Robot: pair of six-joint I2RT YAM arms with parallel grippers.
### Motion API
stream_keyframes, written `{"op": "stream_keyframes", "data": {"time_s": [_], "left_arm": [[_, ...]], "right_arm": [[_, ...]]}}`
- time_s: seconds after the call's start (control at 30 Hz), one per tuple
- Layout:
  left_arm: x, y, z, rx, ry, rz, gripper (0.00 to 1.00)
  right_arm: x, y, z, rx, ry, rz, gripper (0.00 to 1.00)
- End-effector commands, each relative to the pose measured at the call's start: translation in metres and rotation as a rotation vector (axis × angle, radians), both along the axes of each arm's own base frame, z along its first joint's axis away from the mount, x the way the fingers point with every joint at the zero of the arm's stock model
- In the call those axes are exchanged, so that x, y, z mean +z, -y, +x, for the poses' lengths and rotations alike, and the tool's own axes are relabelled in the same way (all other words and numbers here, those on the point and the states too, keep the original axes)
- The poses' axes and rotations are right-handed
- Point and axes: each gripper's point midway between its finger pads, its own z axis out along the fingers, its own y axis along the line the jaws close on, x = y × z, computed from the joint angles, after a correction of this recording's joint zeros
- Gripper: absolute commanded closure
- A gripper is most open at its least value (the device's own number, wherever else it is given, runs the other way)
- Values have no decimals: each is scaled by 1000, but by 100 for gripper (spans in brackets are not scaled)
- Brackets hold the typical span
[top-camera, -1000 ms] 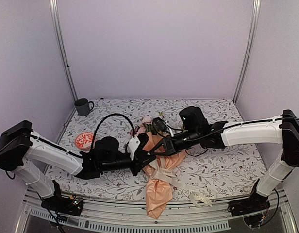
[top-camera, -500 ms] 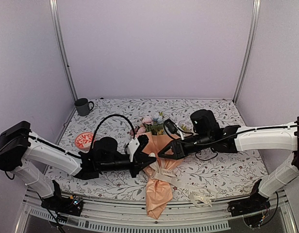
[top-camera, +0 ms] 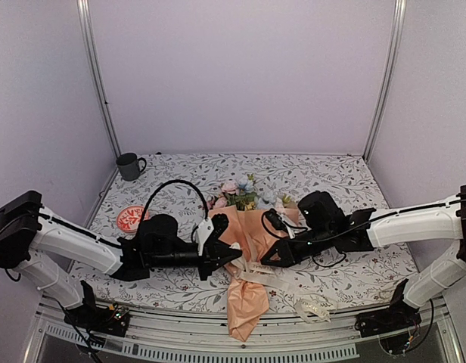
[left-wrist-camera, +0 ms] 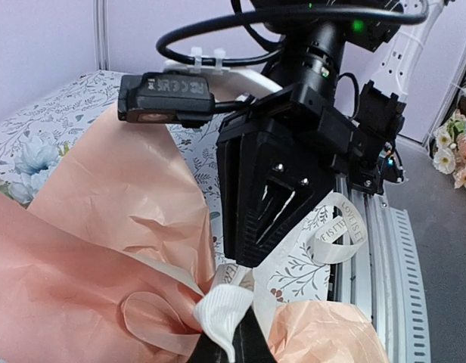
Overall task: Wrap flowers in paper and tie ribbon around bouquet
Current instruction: Cross the half-tied ribbon over the folded bouquet.
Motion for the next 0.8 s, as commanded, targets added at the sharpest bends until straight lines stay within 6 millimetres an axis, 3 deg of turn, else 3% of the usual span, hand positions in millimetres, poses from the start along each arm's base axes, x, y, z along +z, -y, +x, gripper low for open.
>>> {"op": "stream_keyframes", "data": {"time_s": [0.0,0.2,0.5,0.7,0.77], "left_arm": [[2,0,-3,-13,9,-7,100],[1,1,-3,-15,6,-3,100],[-3,-2,-3,-4,-3,5,100],[-3,-2,-3,-3,-4,5,100],[-4,-3,-2,2,-6,8,100]], "right_arm": [[-22,18,-3,-56,15,-88,78],[-42,21,2,-98,25,-138,67],[-53,14,5,-75,39,-132,63],[-51,7,0,-41,29,-93,71],[-52,9,-1,-45,26,-98,79]]}}
